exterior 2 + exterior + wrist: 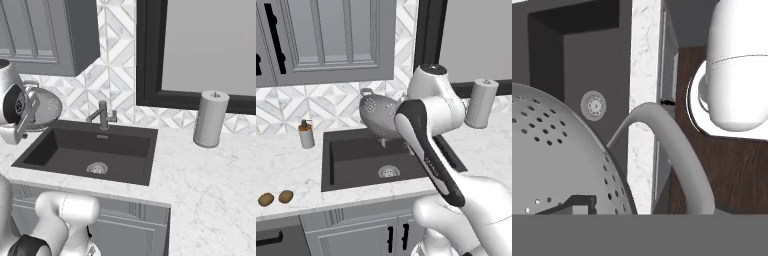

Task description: Put the colander in the sink, put the kiwi, kiwi in the colander, and turn on the sink faucet and pour water over the colander.

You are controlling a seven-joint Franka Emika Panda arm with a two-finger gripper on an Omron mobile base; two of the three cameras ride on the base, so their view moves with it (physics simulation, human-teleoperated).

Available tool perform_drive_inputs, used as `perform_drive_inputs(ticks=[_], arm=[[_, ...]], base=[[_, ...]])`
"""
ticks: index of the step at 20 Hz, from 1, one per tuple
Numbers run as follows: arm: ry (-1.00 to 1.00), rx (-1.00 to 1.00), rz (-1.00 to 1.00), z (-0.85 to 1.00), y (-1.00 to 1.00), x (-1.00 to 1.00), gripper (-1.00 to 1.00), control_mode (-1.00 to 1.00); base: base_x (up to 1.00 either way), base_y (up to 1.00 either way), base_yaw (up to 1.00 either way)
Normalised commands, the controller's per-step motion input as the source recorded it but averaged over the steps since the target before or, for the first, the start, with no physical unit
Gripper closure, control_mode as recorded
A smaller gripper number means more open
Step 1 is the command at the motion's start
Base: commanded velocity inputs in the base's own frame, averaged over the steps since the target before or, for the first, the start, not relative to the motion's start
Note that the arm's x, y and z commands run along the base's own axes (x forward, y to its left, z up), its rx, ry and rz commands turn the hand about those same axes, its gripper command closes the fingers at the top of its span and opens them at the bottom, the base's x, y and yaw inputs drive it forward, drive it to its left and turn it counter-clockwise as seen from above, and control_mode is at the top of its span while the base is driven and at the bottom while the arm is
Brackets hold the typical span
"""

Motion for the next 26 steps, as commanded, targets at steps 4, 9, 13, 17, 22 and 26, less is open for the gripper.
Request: perform_drive_inputs(ticks=[4, 9, 13, 17, 22, 26], arm=[[0.00, 0.03, 0.00, 0.54, -1.00, 0.00, 1.00, -1.00], [0.01, 0.00, 0.01, 0.06, -1.00, 0.27, 1.00, -1.00], [0.03, 0.00, 0.13, -0.23, -1.00, 0.36, 1.00, -1.00], [0.00, 0.00, 0.21, -0.31, -1.00, 0.29, 1.00, -1.00], [-0.03, 0.00, 0.21, -0.28, -0.94, 0.04, 1.00, -1.00], [0.00, -0.01, 0.19, -0.53, -0.65, 0.11, 1.00, -1.00]], base=[[0.00, 0.00, 0.00], [0.00, 0.00, 0.00], [0.00, 0.00, 0.00], [0.00, 0.00, 0.00], [0.00, 0.00, 0.00], [0.00, 0.00, 0.00]])
